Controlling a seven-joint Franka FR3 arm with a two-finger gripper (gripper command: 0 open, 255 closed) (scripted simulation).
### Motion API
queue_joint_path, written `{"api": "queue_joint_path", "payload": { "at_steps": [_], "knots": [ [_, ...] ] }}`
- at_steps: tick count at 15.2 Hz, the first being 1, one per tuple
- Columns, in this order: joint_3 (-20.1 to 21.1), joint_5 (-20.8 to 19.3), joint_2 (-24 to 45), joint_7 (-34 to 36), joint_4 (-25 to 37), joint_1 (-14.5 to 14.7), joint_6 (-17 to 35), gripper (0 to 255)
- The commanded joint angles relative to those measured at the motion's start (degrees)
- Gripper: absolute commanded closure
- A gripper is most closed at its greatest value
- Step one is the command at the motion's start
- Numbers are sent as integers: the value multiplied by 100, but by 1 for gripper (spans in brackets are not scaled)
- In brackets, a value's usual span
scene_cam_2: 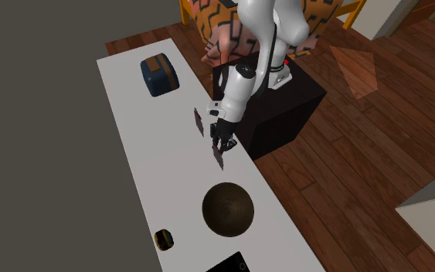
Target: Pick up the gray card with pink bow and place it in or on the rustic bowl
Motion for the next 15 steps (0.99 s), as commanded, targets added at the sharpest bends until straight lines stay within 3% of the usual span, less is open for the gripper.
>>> {"api": "queue_joint_path", "payload": {
  "at_steps": [1,4,15],
  "knots": [
    [0,0,0,0,0,0,0,255],
    [-2,-3,2,3,1,3,0,255],
    [1045,1606,-751,-1333,-100,-800,-597,255]
  ]
}}
